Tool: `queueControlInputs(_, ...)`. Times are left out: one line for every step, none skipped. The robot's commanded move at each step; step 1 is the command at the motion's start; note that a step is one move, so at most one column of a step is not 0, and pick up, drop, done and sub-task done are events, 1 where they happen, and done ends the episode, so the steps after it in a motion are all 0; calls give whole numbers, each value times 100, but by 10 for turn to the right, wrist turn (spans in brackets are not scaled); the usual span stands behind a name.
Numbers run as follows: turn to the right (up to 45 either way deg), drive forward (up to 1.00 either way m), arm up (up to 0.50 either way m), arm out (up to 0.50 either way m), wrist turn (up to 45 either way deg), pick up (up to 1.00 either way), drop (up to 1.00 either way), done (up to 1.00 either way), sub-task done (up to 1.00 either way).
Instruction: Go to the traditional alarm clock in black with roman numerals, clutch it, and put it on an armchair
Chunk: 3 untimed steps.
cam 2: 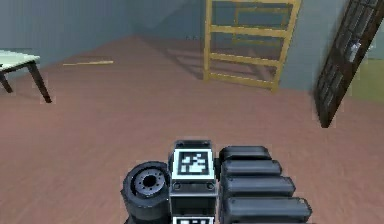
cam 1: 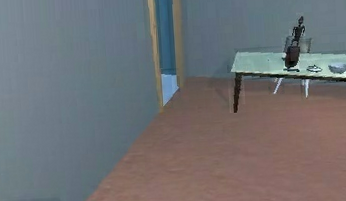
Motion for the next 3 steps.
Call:
queueControlInputs(450,0,0,0,0,0,0,0,0)
queueControlInputs(450,0,0,0,0,0,0,0,0)
queueControlInputs(180,0,0,0,0,0,0,0,0)
